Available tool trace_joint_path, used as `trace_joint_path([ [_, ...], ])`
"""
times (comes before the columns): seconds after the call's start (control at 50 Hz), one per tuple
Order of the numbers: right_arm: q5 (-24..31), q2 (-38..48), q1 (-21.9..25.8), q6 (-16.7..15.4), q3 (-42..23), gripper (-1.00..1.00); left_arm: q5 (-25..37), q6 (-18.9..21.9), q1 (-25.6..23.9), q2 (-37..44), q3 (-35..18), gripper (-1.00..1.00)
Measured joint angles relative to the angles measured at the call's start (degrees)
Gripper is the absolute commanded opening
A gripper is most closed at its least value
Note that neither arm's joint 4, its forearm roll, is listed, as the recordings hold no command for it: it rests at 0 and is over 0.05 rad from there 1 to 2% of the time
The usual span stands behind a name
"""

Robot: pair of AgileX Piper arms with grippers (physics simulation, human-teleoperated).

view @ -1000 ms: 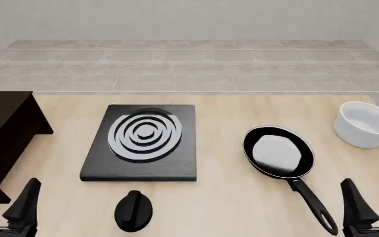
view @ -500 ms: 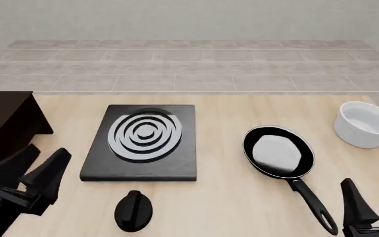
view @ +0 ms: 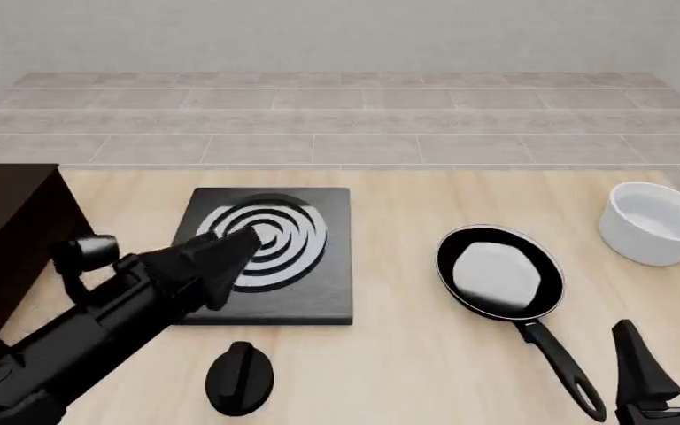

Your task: Put the frying pan on top of the cabinet.

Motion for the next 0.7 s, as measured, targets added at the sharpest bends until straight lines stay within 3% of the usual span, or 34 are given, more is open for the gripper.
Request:
trace_joint_path([
  [0.26,-0.11,0.04,-0.12,0.03,0.07,1.0,-7.19,-9.78,-7.58,15.19,-4.21,1.0],
  [0.7,-0.24,0.08,-0.26,0.18,0.07,1.0,-13.45,-18.1,-14.52,32.87,-11.06,1.0],
])
